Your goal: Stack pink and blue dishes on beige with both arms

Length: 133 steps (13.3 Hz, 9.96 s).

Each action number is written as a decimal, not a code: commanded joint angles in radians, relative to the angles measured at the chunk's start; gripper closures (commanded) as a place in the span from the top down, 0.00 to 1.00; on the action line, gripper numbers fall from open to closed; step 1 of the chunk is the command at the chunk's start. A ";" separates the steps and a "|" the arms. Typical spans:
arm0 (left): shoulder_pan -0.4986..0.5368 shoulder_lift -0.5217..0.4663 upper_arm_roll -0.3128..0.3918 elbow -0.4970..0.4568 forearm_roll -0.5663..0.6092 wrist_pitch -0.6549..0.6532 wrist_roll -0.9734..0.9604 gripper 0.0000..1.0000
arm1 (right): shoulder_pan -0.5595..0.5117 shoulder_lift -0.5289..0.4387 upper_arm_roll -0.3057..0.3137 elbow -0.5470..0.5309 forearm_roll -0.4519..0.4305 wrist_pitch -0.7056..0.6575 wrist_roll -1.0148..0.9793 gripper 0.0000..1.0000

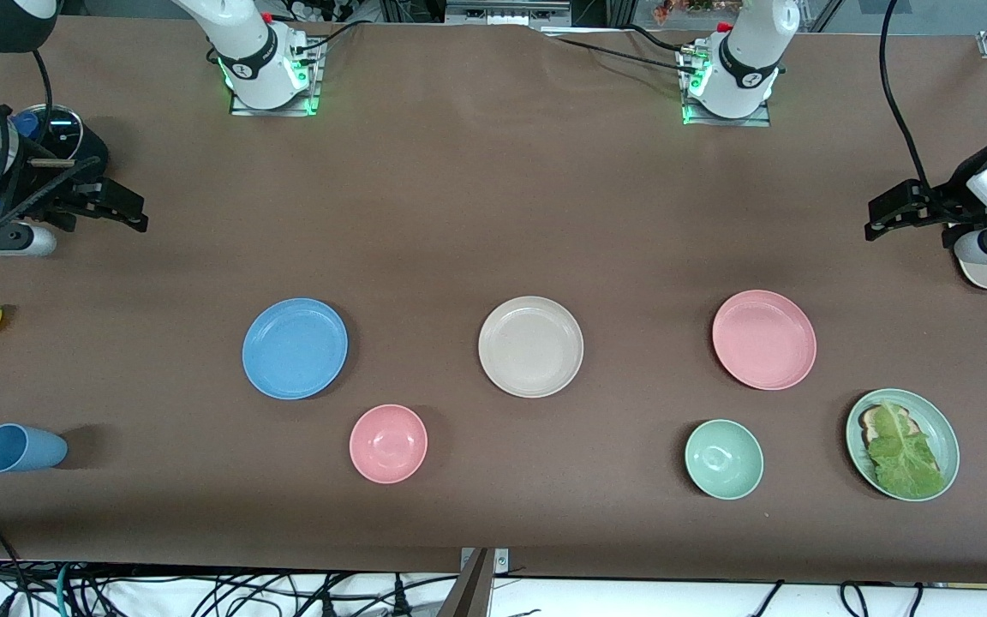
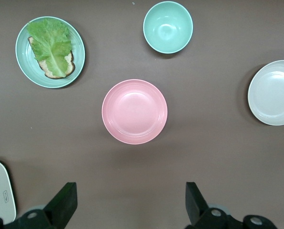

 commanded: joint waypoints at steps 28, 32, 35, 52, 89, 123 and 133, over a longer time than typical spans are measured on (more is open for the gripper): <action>0.012 -0.016 -0.005 -0.020 -0.001 0.007 -0.012 1.00 | -0.010 0.005 0.003 0.007 0.008 -0.015 0.011 1.00; 0.012 -0.016 -0.005 -0.020 -0.001 0.007 -0.011 1.00 | -0.010 0.005 0.003 0.007 0.008 -0.015 0.011 1.00; 0.013 -0.016 -0.005 -0.022 -0.001 0.007 -0.012 1.00 | -0.010 0.005 0.001 0.007 0.008 -0.015 0.011 1.00; 0.016 -0.016 -0.002 -0.020 -0.014 0.007 -0.014 1.00 | -0.010 0.005 -0.002 0.007 0.010 -0.013 0.011 1.00; 0.005 -0.013 -0.005 -0.007 -0.018 0.016 -0.057 1.00 | -0.030 0.207 0.009 -0.113 0.002 0.237 -0.010 1.00; 0.016 -0.004 0.003 -0.010 -0.001 0.023 -0.054 1.00 | -0.032 0.143 0.001 0.151 0.008 -0.025 -0.013 1.00; 0.009 -0.004 -0.003 -0.010 0.000 0.023 -0.055 1.00 | -0.033 0.143 0.000 0.150 0.008 -0.025 -0.013 1.00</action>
